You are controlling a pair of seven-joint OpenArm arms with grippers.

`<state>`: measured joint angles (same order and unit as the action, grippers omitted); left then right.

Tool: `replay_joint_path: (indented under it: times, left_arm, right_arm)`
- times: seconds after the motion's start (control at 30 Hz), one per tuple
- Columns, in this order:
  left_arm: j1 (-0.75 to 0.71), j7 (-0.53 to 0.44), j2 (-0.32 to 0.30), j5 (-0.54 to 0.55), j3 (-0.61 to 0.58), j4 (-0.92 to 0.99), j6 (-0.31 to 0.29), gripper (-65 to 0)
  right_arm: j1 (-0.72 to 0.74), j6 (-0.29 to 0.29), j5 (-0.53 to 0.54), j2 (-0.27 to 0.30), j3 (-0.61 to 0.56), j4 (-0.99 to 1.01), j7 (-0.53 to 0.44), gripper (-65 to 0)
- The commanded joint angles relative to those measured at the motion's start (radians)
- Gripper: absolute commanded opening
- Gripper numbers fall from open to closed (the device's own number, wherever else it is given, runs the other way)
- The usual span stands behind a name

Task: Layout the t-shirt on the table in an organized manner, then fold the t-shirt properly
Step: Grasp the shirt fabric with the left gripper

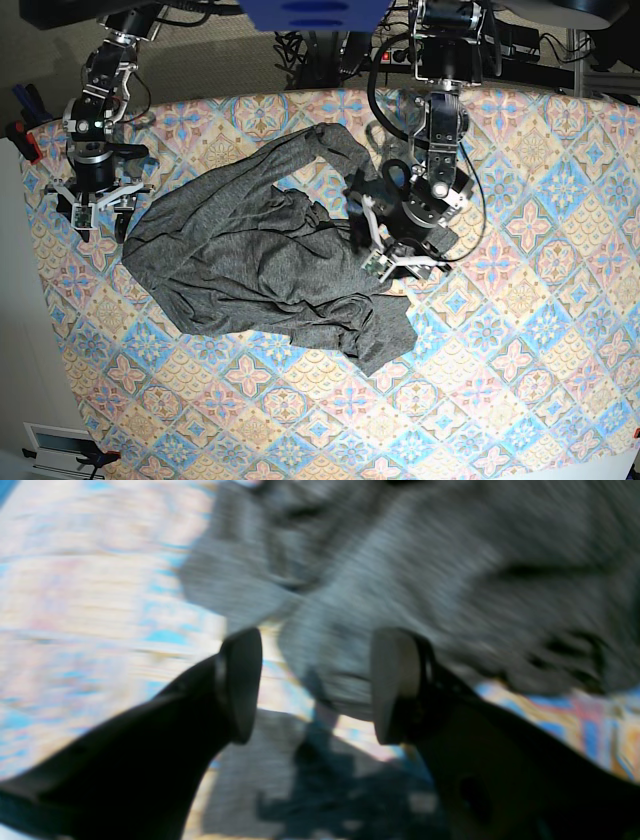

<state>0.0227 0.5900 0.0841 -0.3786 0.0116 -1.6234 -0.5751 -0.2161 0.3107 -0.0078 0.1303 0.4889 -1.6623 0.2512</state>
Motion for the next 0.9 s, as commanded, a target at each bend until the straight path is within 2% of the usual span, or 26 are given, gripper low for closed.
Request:
replay_joint_path:
  times: [0.0, 0.37, 0.47, 0.63, 0.87]
  left_arm:
    - [0.036, -0.040, 0.004, 0.010, 0.001, 0.019, 0.007, -31.4]
    - [0.150, -0.049, -0.016, 0.011, -0.011, 0.277, 0.005, -32.9]
    - [0.178, -0.049, -0.019, 0.011, -0.052, 0.328, 0.005, -40.9]
    - [0.202, -0.049, -0.013, 0.011, -0.057, 0.369, 0.005, -61.0]
    - [0.248, -0.043, 0.018, 0.007, -0.100, 0.366, 0.005, -60.6]
  right_arm:
    - [0.010, -0.006, 0.009, 0.010, 0.004, -0.019, -0.028, -30.0]
    - [0.004, -0.008, 0.009, 0.009, 0.003, -0.023, -0.023, -30.0]
    - [0.002, -0.008, 0.009, 0.007, 0.004, -0.025, -0.023, -30.0]
    - [-0.029, -0.008, 0.009, 0.007, 0.006, -0.025, -0.023, -30.0]
    - [-0.022, -0.008, 0.009, 0.007, 0.009, -0.025, -0.026, -30.0]
